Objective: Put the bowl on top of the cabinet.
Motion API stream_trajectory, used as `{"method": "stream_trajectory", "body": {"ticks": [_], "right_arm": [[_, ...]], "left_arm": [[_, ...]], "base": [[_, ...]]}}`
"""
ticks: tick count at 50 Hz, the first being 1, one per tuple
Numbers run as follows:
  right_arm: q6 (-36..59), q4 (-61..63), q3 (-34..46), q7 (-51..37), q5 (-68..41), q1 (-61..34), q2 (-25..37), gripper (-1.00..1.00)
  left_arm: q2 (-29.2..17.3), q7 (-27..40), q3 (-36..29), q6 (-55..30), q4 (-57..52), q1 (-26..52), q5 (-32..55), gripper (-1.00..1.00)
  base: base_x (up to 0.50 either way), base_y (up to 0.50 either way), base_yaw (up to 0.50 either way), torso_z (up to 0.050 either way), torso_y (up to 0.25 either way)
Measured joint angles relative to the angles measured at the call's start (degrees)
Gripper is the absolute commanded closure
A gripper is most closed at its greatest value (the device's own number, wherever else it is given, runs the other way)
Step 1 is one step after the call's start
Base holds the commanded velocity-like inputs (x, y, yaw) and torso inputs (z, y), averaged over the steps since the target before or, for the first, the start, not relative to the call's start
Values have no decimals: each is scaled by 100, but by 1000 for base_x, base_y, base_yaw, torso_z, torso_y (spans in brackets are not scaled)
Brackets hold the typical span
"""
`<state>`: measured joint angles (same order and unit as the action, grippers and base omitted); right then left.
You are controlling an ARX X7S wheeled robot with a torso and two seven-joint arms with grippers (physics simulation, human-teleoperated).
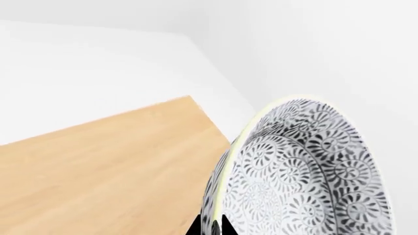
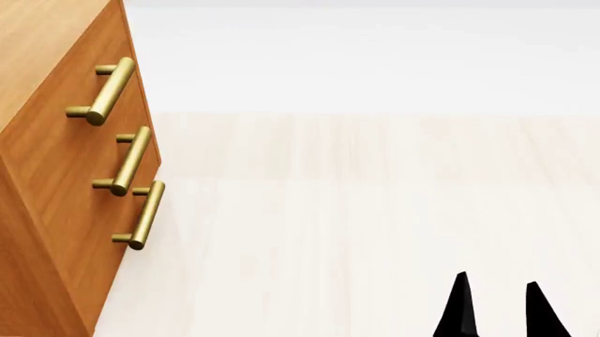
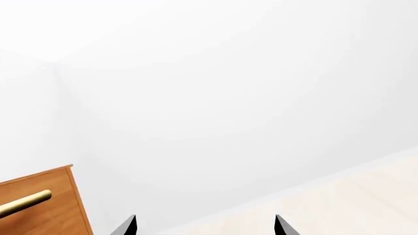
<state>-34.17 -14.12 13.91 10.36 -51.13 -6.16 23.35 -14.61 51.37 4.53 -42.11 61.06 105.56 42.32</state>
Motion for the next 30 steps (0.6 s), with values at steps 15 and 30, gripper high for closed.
{"method": "stream_trajectory", "body": {"ticks": [15,30], "right_arm": [[5,-39,6,-2,48,-22,-24,-100],[42,-118,33,-13,115,-88,-60,-100]], "left_arm": [[-47,71,36,154,-122,-288,-35,100],[-114,92,77,186,-281,-543,-14,100]], "base": [[0,0,0,1,1],[0,0,0,0,0]]}}
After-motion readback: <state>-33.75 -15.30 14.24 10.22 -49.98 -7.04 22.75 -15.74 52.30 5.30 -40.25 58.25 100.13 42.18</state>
